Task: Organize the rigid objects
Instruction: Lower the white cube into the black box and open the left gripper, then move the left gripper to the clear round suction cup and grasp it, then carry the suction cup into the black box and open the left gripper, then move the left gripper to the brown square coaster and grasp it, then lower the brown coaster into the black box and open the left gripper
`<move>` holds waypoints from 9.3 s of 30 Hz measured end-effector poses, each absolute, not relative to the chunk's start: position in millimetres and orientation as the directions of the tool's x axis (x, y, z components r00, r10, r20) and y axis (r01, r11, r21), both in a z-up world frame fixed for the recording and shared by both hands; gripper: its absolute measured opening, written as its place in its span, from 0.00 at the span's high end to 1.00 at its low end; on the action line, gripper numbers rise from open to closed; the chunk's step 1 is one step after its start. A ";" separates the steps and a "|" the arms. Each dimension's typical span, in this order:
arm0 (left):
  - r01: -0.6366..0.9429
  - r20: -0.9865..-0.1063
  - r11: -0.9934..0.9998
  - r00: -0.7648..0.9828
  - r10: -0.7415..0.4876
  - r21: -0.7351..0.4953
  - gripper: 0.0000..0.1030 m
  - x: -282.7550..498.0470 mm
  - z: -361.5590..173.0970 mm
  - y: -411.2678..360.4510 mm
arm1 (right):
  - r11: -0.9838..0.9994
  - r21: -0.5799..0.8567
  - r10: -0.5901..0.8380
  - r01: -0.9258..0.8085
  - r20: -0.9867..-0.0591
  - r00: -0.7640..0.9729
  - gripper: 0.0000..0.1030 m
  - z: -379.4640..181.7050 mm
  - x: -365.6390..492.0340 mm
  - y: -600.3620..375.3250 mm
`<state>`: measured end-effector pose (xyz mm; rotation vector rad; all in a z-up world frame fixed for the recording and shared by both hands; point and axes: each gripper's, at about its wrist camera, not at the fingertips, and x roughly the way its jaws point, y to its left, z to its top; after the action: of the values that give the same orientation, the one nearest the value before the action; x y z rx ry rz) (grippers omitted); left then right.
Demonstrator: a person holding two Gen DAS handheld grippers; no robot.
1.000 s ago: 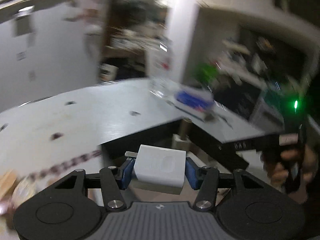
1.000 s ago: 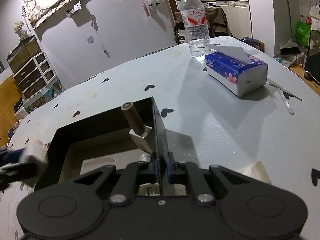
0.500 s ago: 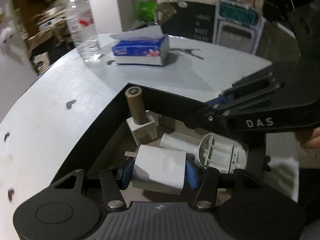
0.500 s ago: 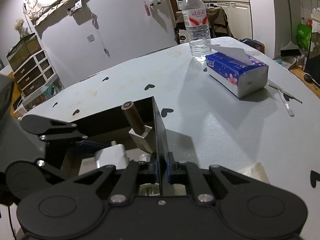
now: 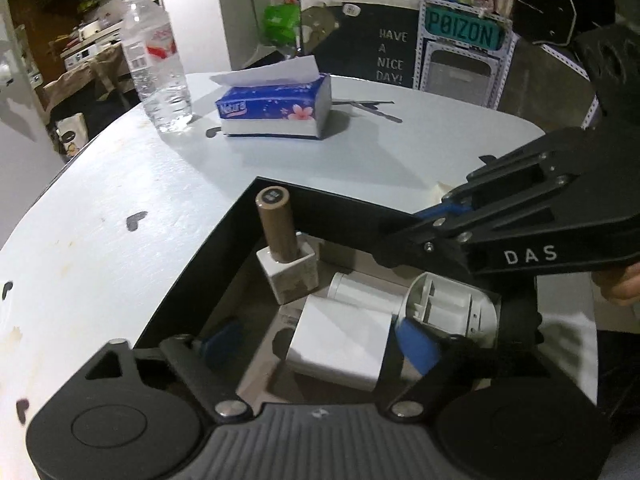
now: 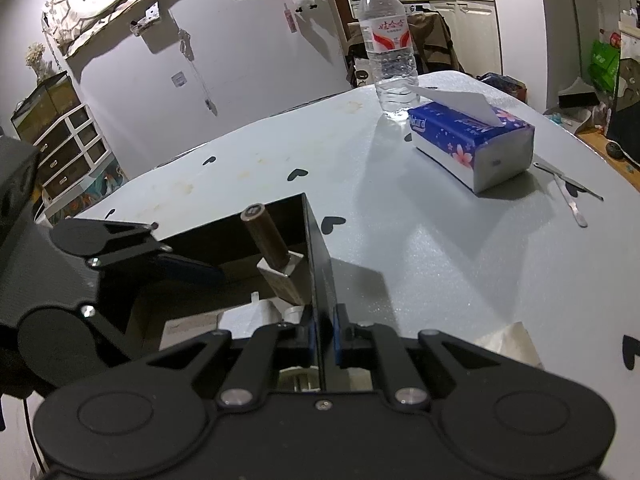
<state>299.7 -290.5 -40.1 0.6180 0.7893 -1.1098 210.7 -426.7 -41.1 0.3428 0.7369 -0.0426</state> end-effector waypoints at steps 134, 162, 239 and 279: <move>0.594 -0.630 0.717 0.409 -0.660 -0.365 0.43 221.4 -36.6 -218.5 | 0.937 0.312 0.094 0.156 -0.657 0.748 0.90 -41.9 208.9 -428.6; 0.519 -0.527 0.842 0.680 -0.511 -0.147 0.00 196.4 -4.0 -175.5 | 0.936 0.315 0.095 0.157 -0.656 0.749 0.90 -42.2 209.1 -429.4; 0.340 -0.494 0.873 0.725 -0.481 -0.350 0.27 241.4 -5.4 -176.2 | 0.935 0.315 0.090 0.164 -0.659 0.747 0.90 -42.6 209.1 -429.4; 0.362 -0.631 0.902 0.648 -0.426 -0.236 0.00 235.8 -13.4 -222.3 | 0.932 0.328 0.105 0.156 -0.652 0.751 0.90 -43.3 208.5 -431.8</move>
<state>235.8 -222.3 -13.4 -0.0917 0.7403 -0.4488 208.5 -431.8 -43.3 0.3793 0.7259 -0.0287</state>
